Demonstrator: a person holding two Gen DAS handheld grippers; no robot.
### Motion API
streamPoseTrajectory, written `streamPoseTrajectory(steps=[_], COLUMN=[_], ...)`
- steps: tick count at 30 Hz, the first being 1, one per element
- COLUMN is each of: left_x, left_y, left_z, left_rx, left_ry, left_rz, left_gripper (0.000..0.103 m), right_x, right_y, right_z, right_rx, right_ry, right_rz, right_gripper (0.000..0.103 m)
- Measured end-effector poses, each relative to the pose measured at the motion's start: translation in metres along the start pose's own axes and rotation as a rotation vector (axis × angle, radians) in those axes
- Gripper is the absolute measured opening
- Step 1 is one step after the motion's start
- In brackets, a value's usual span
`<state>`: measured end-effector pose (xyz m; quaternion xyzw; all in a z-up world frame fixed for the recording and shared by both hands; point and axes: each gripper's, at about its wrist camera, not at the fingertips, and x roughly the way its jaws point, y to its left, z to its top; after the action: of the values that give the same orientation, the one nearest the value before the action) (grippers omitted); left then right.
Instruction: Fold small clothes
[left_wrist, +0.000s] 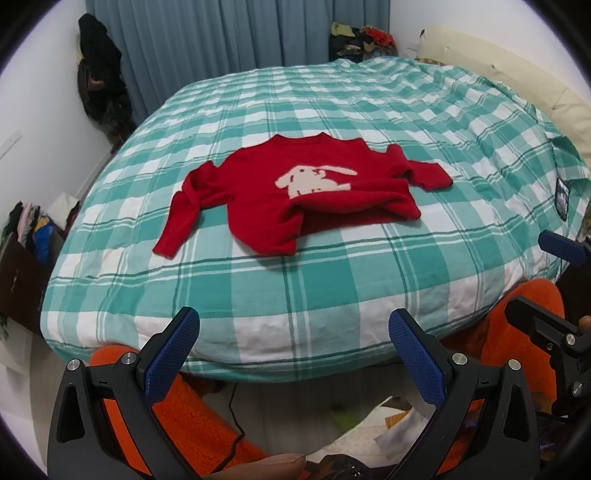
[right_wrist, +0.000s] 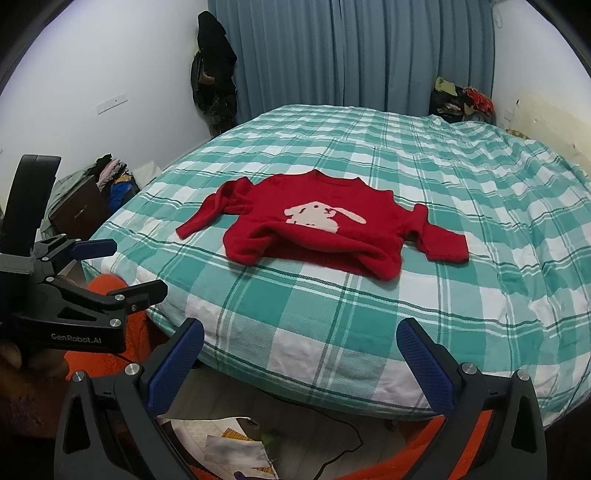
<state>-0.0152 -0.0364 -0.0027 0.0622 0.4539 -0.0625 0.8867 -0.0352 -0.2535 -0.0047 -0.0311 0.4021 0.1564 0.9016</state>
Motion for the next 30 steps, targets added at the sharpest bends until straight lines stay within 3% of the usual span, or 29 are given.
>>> streamPoseTrajectory(steps=[23, 27, 29, 30], left_x=[0.02, 0.025, 0.027, 0.028], left_y=[0.006, 0.009, 0.009, 0.008], left_z=[0.002, 0.004, 0.003, 0.003], left_rx=[-0.004, -0.01, -0.009, -0.009], left_ry=[0.043, 0.054, 0.061, 0.066], left_rz=[-0.002, 0.005, 0.006, 0.009], left_gripper=[0.102, 0.102, 0.102, 0.102], right_x=[0.009, 0.017, 0.04, 0.066], right_y=[-0.007, -0.058, -0.106, -0.136], right_z=[0.003, 0.017, 0.028, 0.035], right_rx=[0.026, 0.051, 0.022, -0.018], right_ry=[0.004, -0.076, -0.119, -0.093], right_rz=[0.023, -0.012, -0.081, -0.133], right_gripper=[0.103, 0.103, 0.103, 0.103])
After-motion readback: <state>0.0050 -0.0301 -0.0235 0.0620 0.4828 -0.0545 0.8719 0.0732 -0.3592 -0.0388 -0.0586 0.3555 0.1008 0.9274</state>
